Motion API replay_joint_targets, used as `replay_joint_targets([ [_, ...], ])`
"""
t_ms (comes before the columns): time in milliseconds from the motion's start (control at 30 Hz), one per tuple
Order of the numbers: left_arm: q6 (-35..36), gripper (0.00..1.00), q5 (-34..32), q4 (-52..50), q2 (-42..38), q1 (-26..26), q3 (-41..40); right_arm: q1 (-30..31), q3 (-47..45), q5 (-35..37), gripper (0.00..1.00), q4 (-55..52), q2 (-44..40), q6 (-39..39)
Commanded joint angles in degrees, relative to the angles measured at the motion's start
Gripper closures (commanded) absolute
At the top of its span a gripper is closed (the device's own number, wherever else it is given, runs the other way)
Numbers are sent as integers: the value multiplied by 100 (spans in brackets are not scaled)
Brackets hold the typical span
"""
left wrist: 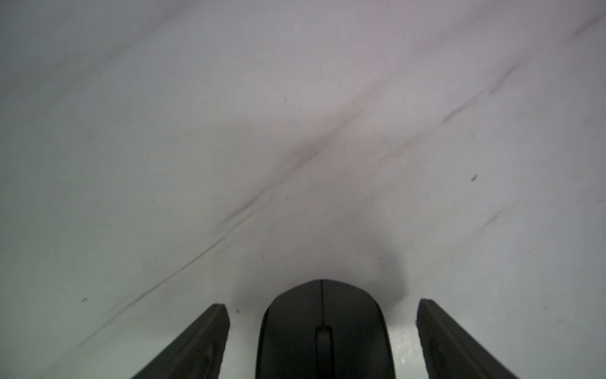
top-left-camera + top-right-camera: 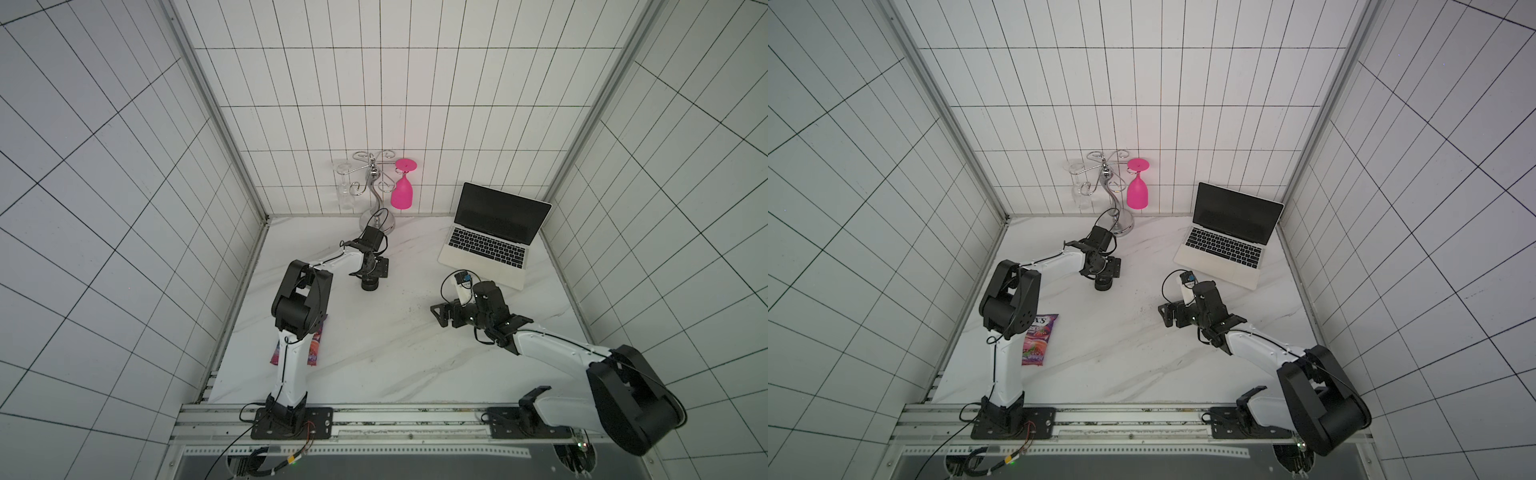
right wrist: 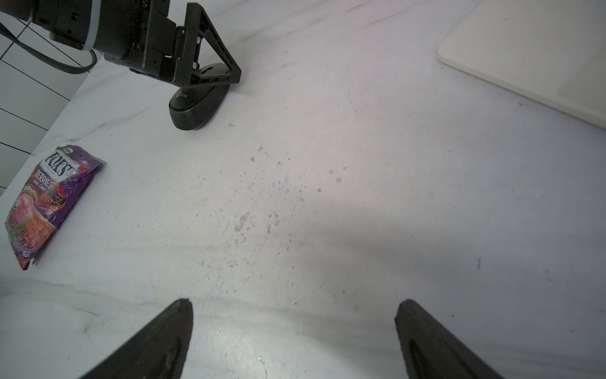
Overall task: Insert the wireless mouse receiver into the laptop
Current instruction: Pick up the mouse from the center of the board.
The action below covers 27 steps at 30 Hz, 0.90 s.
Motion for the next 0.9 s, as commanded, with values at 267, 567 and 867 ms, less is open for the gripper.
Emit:
replay_joint_targets([
  [267, 175, 40, -489, -802, 374, -179, 361, 46, -43, -81, 2, 403, 309, 50],
  [567, -547, 57, 632, -72, -1144, -3, -672, -5, 27, -309, 1, -43, -435, 754],
  [867, -1863, 58, 3979, 2854, -3516, 232, -2292, -515, 129, -2386, 1, 825, -1018, 2549],
])
